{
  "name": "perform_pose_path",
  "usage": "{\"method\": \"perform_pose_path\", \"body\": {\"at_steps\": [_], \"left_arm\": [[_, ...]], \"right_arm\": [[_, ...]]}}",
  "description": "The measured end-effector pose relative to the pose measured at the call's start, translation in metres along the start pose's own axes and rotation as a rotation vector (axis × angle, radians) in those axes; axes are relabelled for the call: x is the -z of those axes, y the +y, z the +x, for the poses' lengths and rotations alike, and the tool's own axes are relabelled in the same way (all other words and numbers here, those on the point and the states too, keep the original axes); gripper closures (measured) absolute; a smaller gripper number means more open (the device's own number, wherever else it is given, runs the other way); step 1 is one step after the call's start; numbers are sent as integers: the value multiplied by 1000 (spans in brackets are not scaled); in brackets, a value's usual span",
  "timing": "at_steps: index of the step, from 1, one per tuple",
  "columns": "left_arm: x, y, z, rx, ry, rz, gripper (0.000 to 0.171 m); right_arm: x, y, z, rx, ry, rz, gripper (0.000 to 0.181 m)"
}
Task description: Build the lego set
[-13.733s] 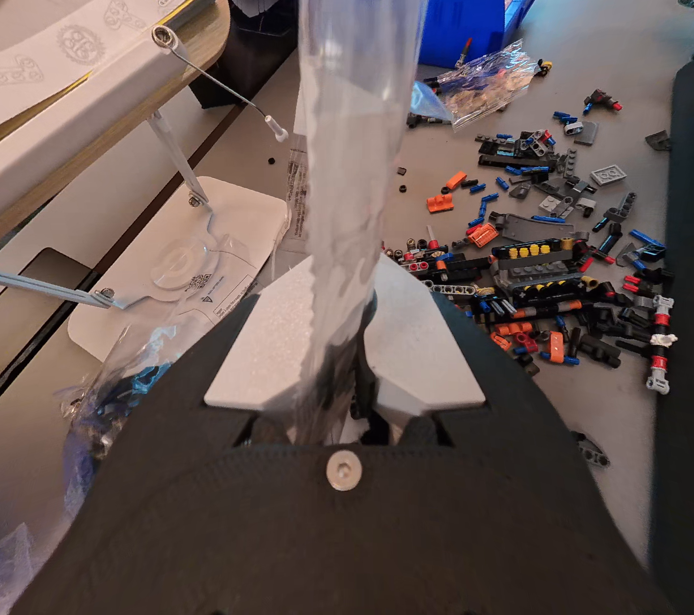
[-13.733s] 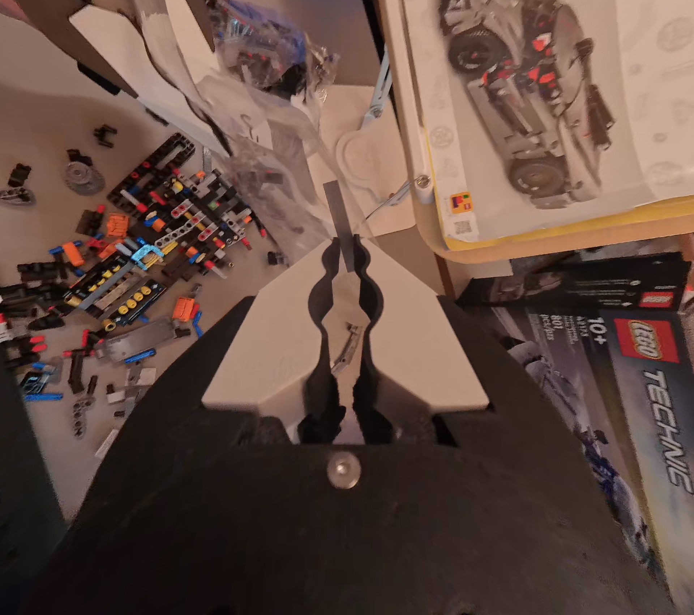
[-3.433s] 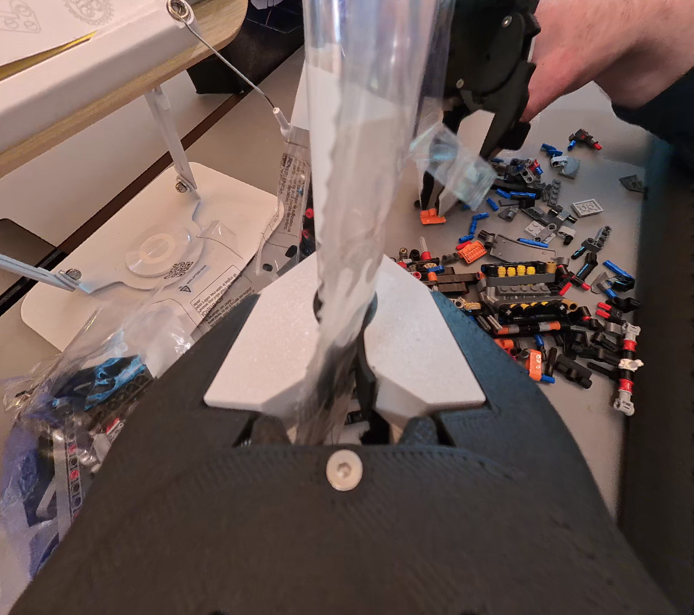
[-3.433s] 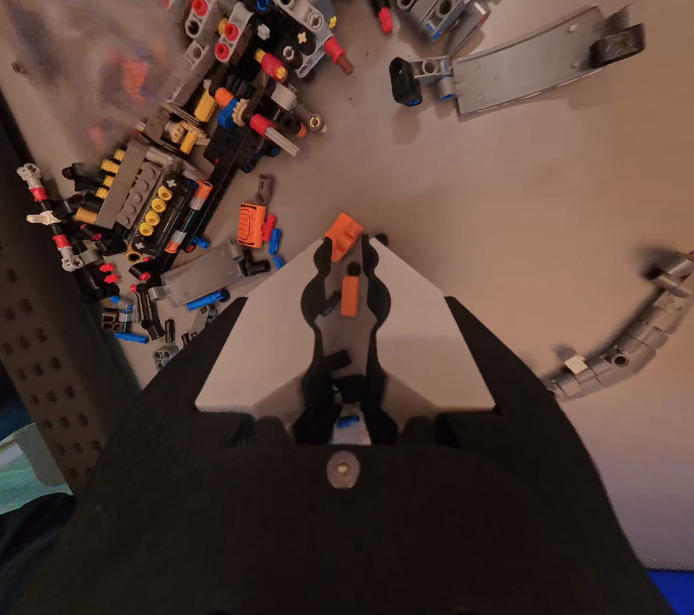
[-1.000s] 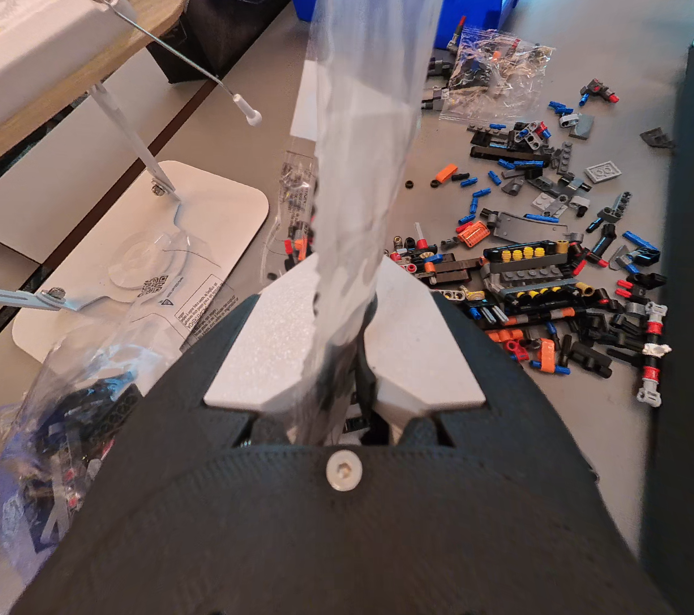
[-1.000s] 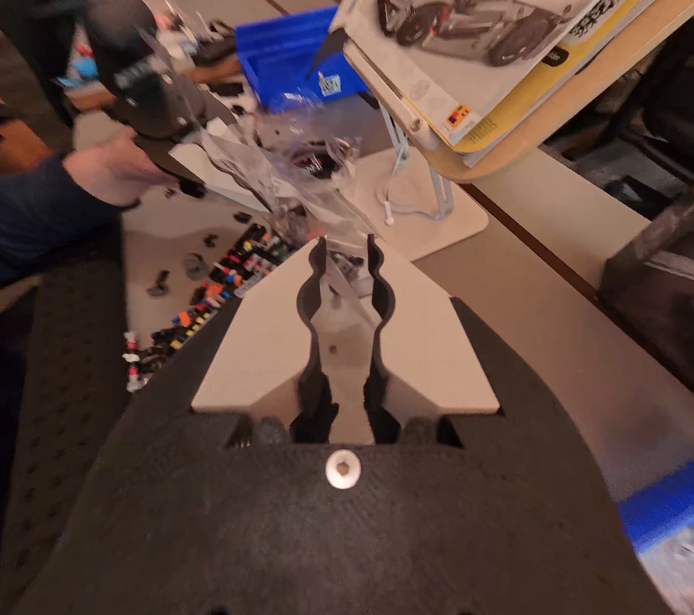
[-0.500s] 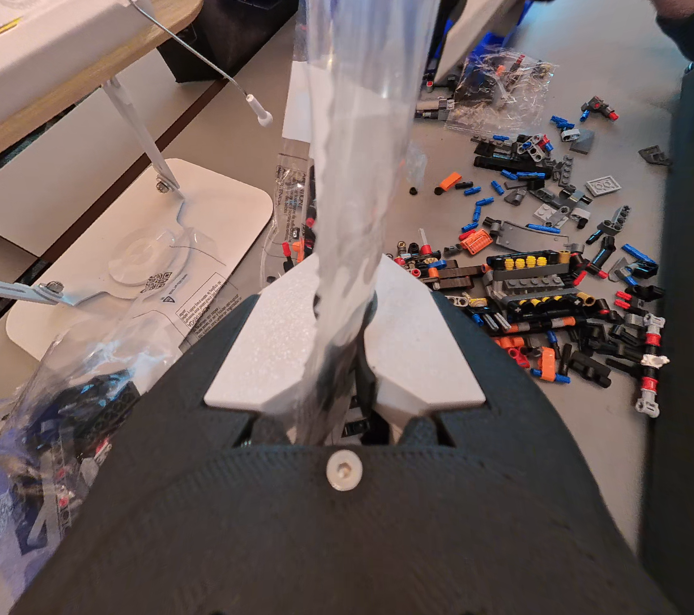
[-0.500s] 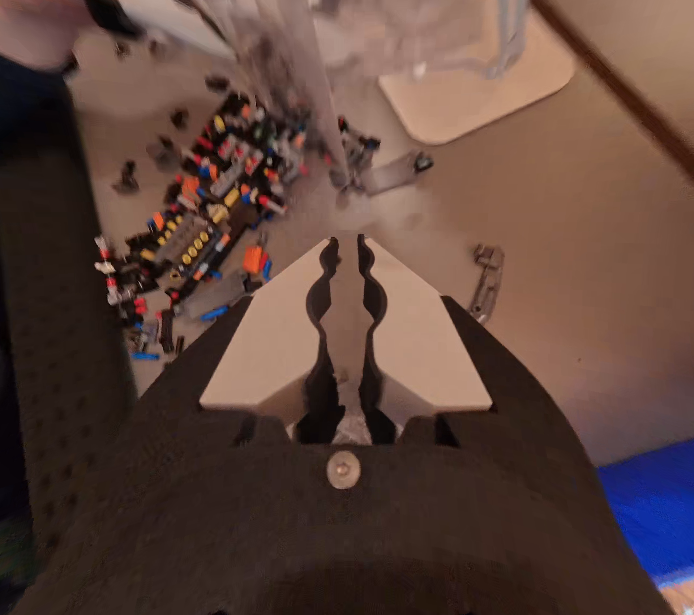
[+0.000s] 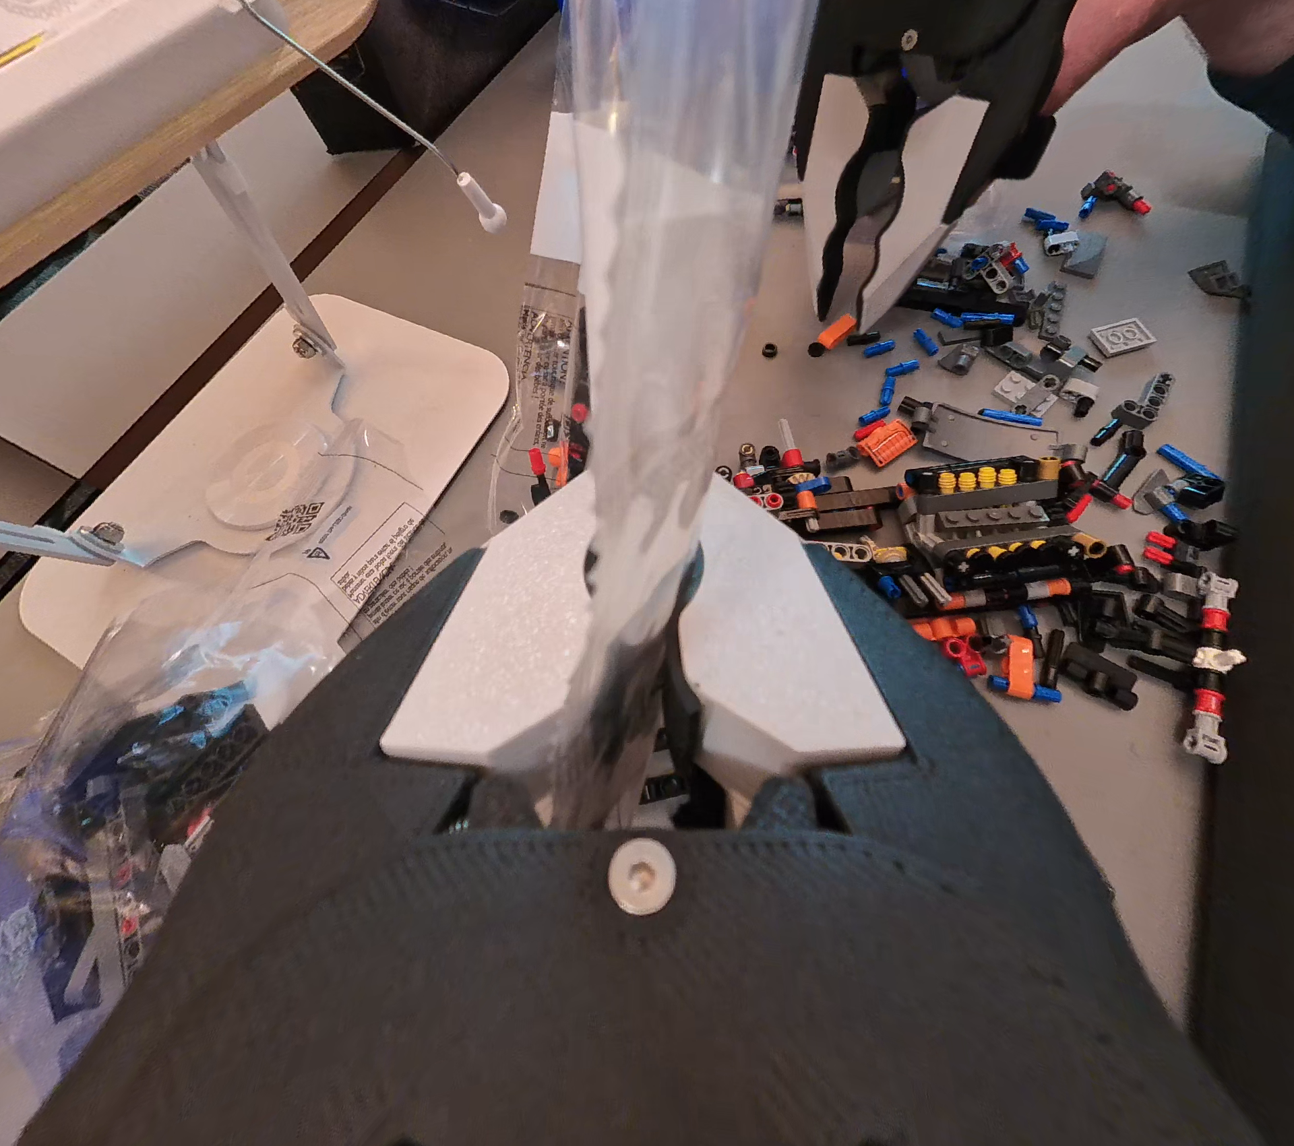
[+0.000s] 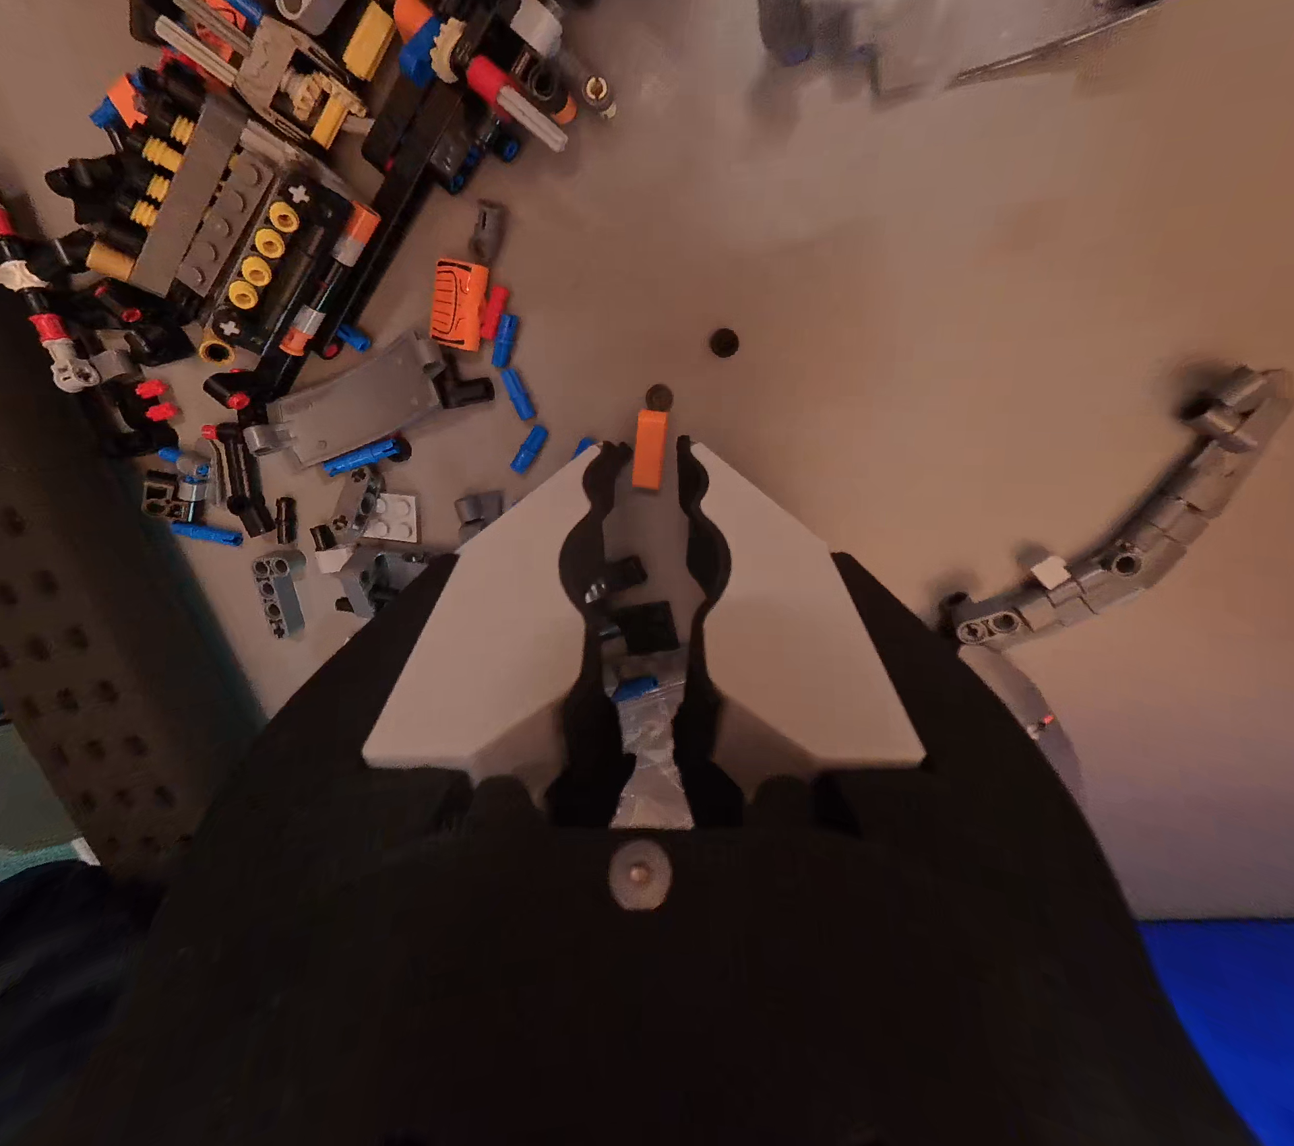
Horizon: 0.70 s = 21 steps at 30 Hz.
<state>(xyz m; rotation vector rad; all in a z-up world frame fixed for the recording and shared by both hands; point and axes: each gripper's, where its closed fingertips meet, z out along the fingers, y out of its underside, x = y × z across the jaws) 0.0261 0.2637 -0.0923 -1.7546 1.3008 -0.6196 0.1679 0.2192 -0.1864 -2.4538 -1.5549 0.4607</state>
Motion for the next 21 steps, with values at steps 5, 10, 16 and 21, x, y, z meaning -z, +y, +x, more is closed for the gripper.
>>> {"method": "perform_pose_path", "body": {"at_steps": [5,10,16,21], "left_arm": [[0,0,0,-1,1,-1,171],[0,0,1,-2,1,-2,171],[-1,0,1,-4,2,-3,171],[-1,0,1,-6,2,-3,171]], "right_arm": [[-6,4,-5,3,-22,-27,161],[-9,4,-6,6,-18,-36,161],[-10,3,-11,9,-49,-23,174],[-11,2,-13,27,-44,-24,176]]}}
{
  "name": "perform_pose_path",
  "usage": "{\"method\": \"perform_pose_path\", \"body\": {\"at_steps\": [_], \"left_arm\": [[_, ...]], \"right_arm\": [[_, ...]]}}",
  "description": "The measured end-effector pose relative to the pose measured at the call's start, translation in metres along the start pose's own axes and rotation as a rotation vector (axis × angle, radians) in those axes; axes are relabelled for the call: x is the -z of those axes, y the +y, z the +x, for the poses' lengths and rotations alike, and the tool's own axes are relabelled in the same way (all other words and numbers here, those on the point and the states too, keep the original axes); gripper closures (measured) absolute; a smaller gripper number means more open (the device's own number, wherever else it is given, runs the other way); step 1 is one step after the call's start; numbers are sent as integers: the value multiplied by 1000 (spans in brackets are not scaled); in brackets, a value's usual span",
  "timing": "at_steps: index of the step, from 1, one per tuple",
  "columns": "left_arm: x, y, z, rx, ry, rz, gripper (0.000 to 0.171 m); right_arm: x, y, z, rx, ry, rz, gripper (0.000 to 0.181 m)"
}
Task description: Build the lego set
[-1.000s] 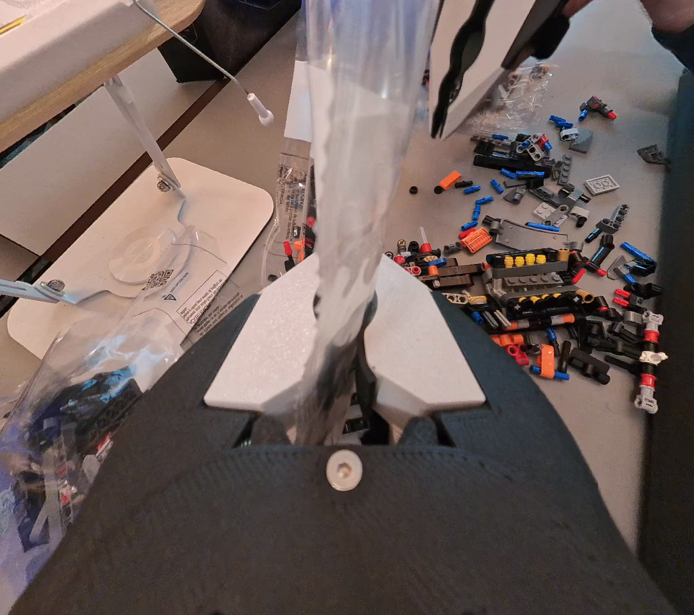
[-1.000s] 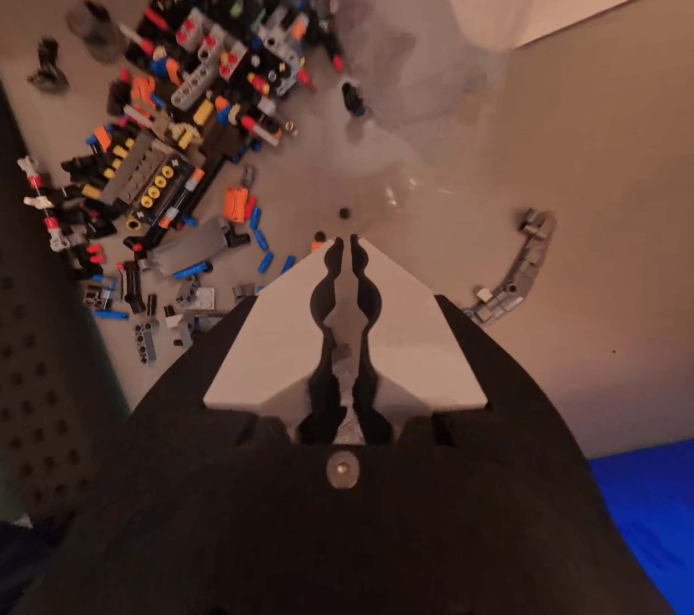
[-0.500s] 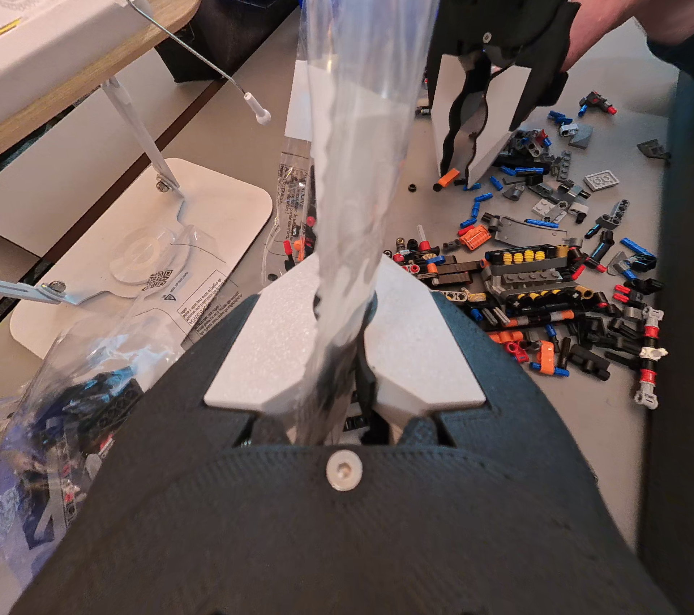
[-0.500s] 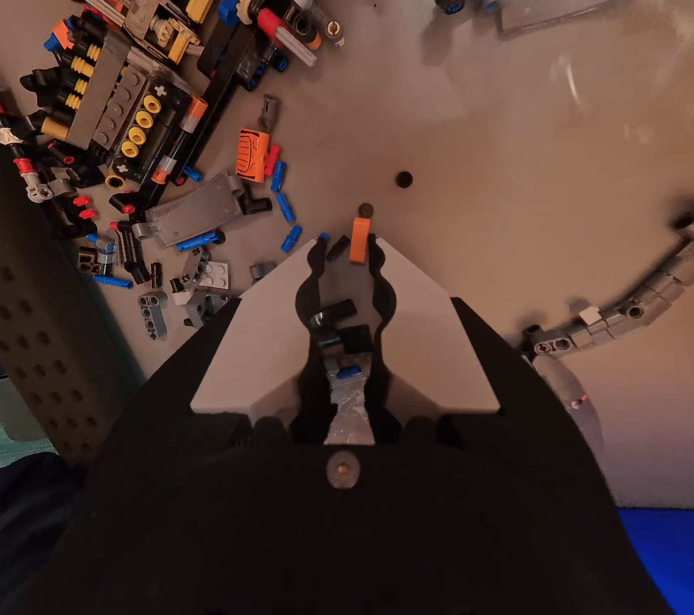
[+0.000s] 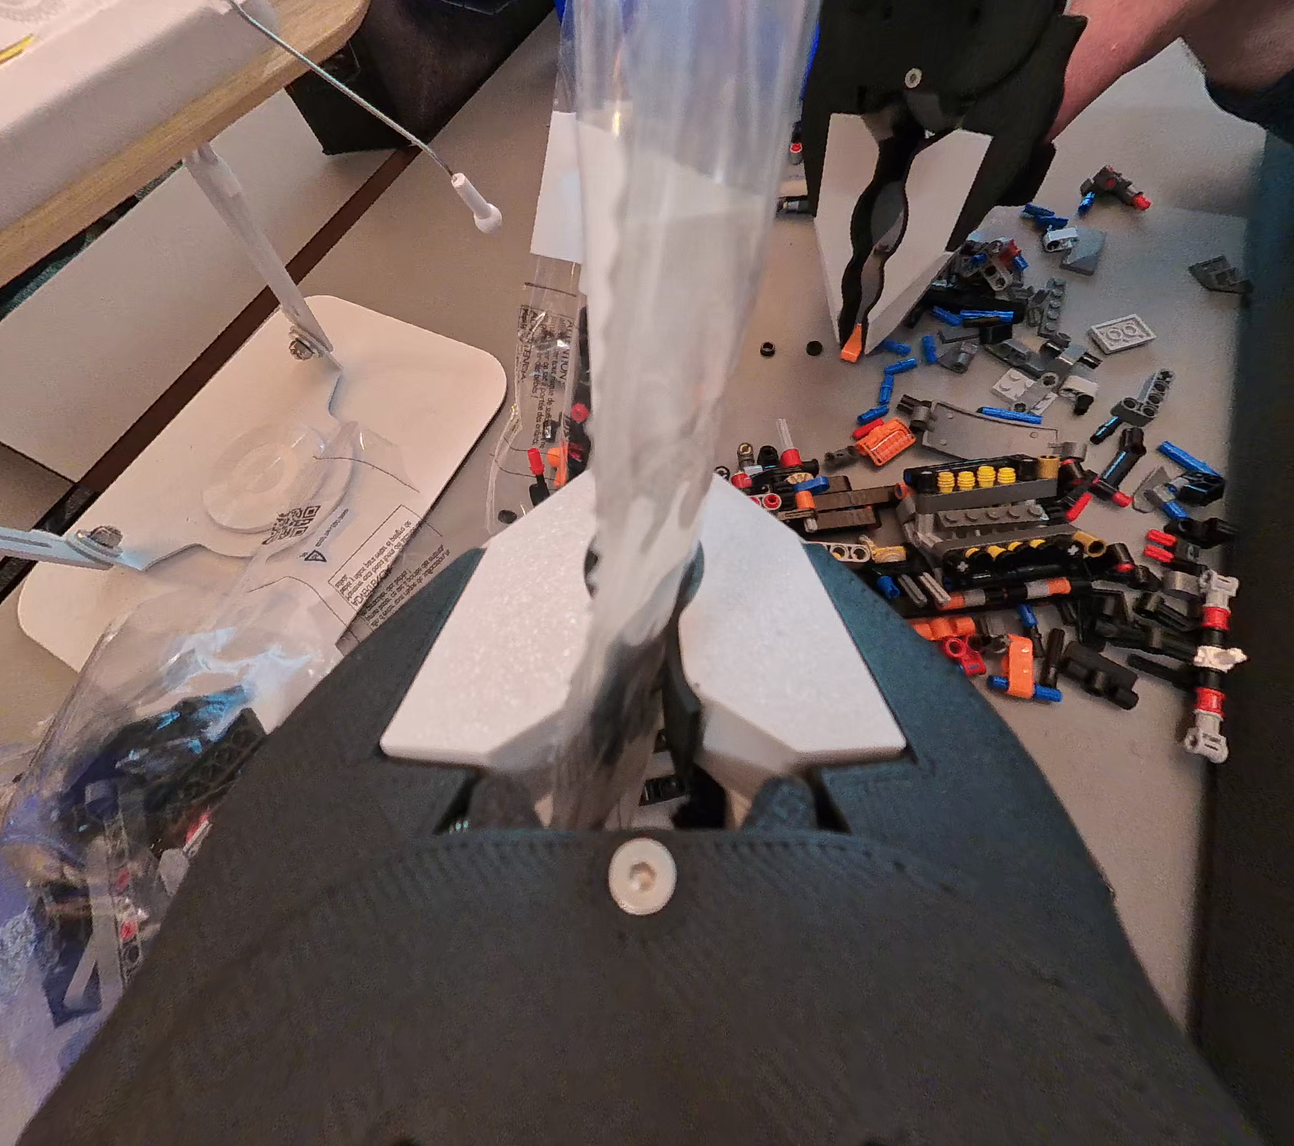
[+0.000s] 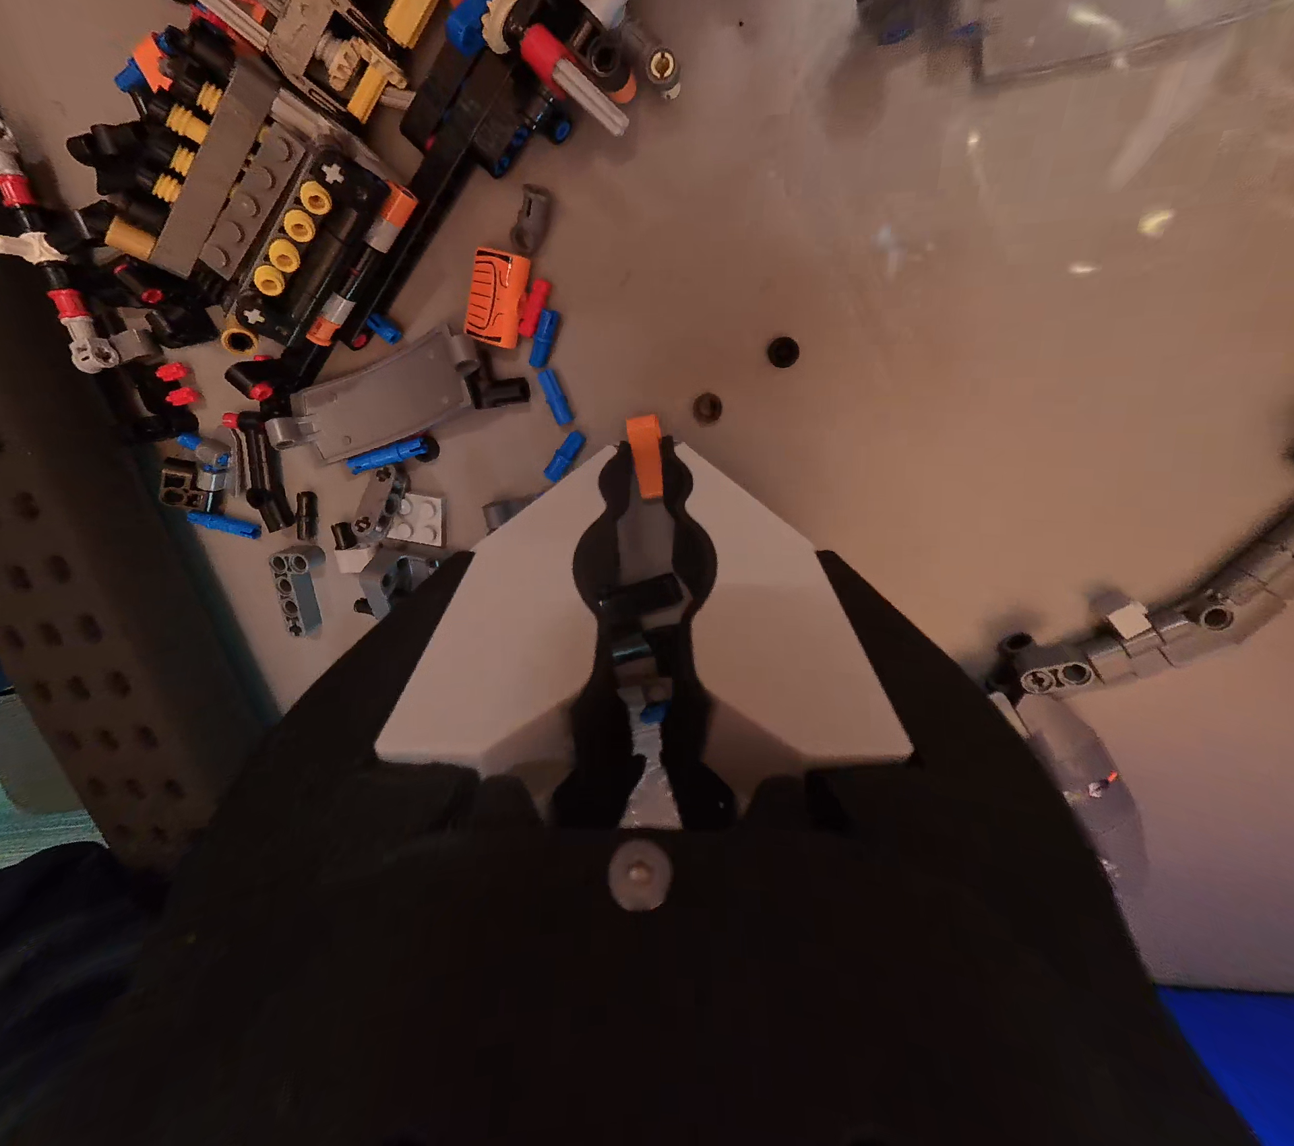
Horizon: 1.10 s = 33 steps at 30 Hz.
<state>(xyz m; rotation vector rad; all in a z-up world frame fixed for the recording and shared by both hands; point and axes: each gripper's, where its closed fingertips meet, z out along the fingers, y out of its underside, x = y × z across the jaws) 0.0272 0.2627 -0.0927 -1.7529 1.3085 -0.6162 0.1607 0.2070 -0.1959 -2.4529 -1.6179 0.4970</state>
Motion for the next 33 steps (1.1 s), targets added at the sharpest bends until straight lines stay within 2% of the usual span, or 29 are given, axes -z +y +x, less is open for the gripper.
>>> {"method": "perform_pose_path", "body": {"at_steps": [5,9,18,23,33], "left_arm": [[0,0,0,-2,2,-1,171],[0,0,0,-1,3,-2,171],[-2,-1,1,2,6,-2,171],[-4,-1,1,5,9,1,171],[-6,-1,3,-8,11,-4,171]], "right_arm": [[5,-2,-1,9,4,19,176],[28,-16,-8,35,3,135,176],[139,-68,-28,137,94,552,176],[190,-88,-23,138,139,667,176],[195,-130,-11,162,220,664,176]]}}
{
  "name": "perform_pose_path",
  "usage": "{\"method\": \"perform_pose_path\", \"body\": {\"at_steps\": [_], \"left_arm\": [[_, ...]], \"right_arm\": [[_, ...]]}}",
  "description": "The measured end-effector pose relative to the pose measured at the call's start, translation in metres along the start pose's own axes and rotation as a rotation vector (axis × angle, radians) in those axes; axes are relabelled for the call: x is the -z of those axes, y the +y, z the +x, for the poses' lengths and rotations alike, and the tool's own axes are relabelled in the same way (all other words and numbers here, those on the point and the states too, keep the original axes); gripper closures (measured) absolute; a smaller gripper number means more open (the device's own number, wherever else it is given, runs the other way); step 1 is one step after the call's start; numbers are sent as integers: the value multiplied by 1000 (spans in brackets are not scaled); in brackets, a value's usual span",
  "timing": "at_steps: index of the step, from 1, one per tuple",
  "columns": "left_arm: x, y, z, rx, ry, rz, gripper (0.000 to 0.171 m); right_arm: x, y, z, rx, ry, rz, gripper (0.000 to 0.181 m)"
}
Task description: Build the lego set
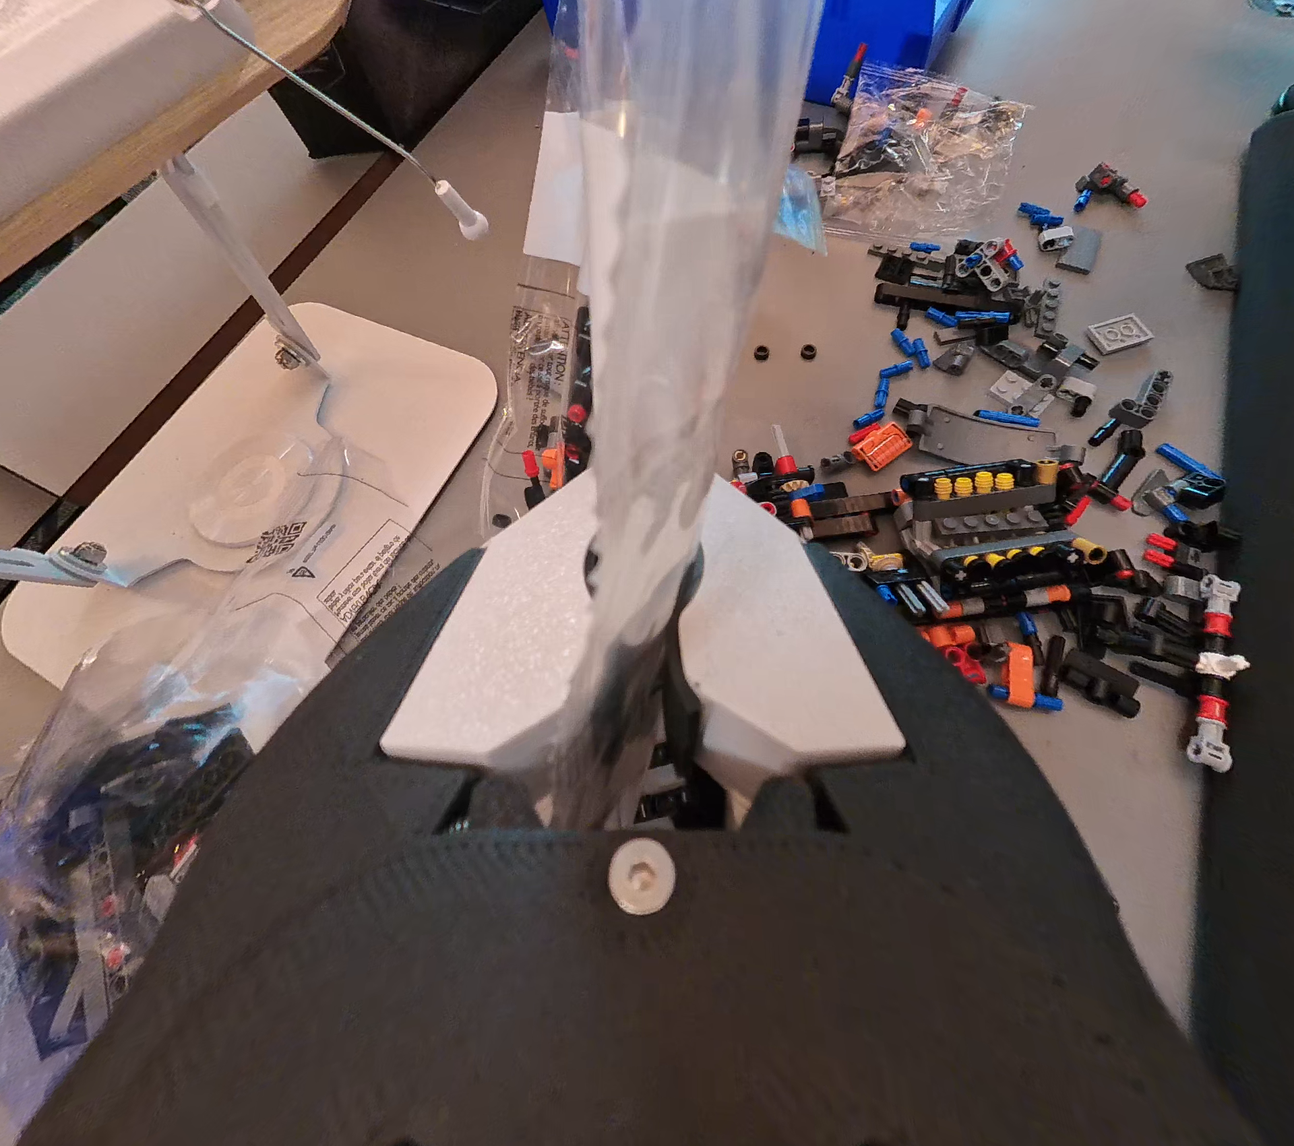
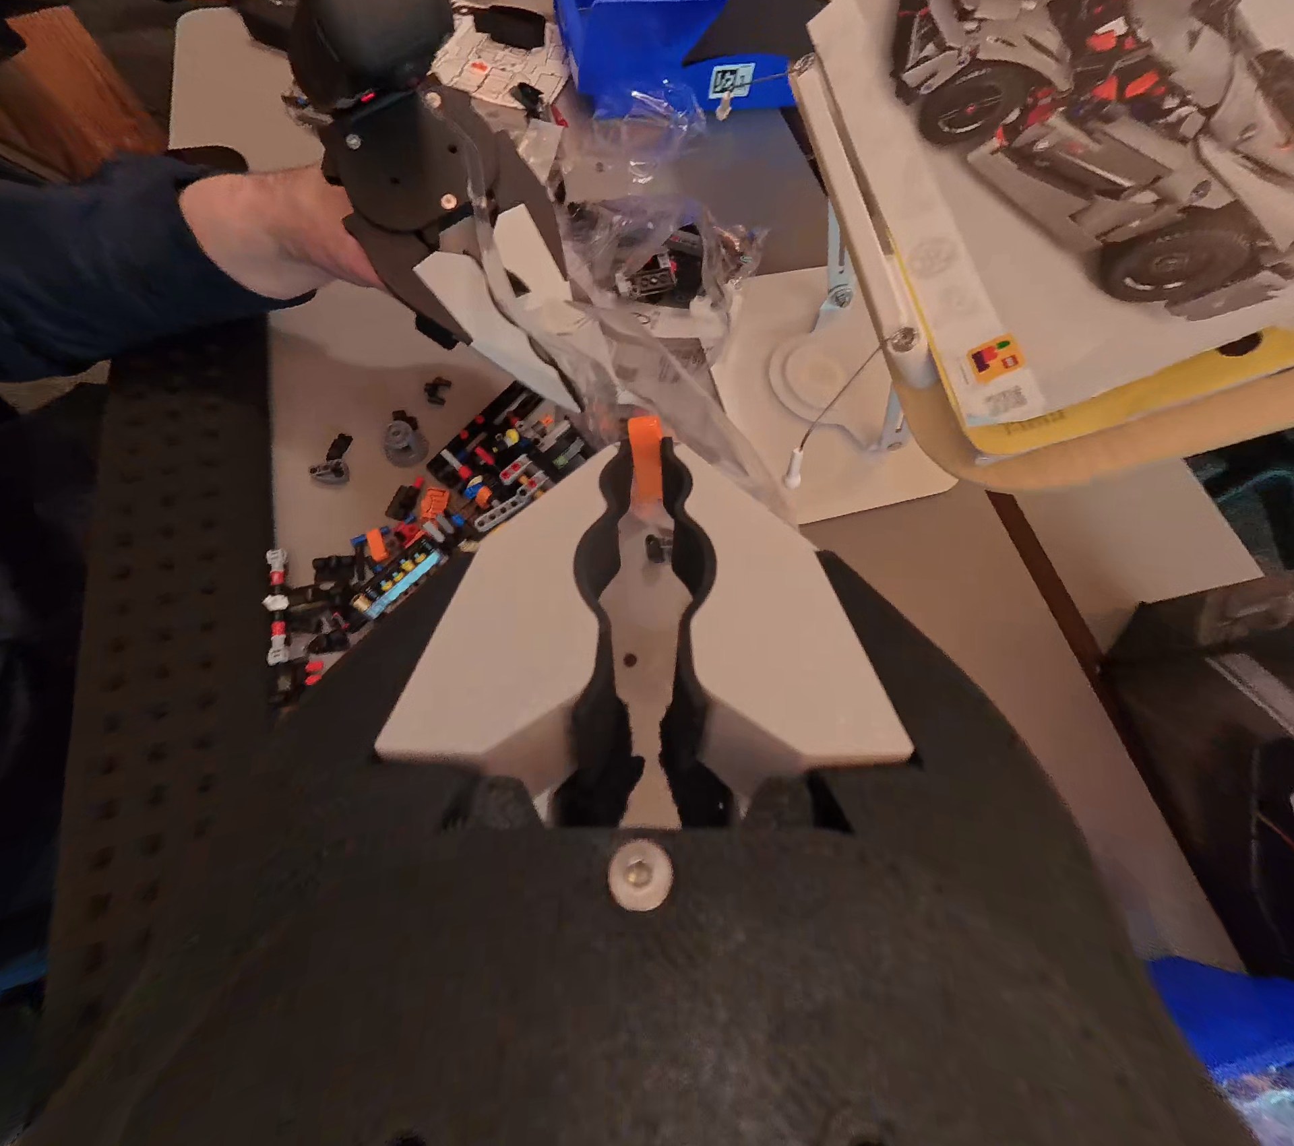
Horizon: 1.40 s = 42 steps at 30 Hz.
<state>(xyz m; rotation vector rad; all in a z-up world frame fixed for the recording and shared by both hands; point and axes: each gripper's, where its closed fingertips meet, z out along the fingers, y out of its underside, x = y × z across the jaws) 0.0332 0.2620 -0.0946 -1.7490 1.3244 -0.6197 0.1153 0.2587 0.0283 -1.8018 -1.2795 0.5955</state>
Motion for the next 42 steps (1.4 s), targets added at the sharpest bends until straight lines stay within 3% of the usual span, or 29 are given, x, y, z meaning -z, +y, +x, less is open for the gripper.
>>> {"method": "perform_pose_path", "body": {"at_steps": [4,12,19,25,28,34,39,42], "left_arm": [[0,0,1,-6,-1,-3,171],[0,0,1,-10,-3,-5,171],[0,0,2,-11,0,-6,171],[0,0,1,-12,-2,-6,171],[0,1,2,-15,-1,-7,171],[3,1,-1,-4,-3,1,171],[5,2,-4,9,-15,0,171],[6,2,-8,35,-18,11,171]], "right_arm": [[-5,-2,17,-30,85,20,176],[-18,14,15,-23,58,-53,176],[1,-1,8,-18,31,42,176],[-25,21,11,7,71,-96,176],[-32,26,6,-20,43,-136,161],[-5,18,12,-29,104,-57,161],[6,47,2,-75,18,-53,168],[23,38,-2,-69,3,175,172]]}}
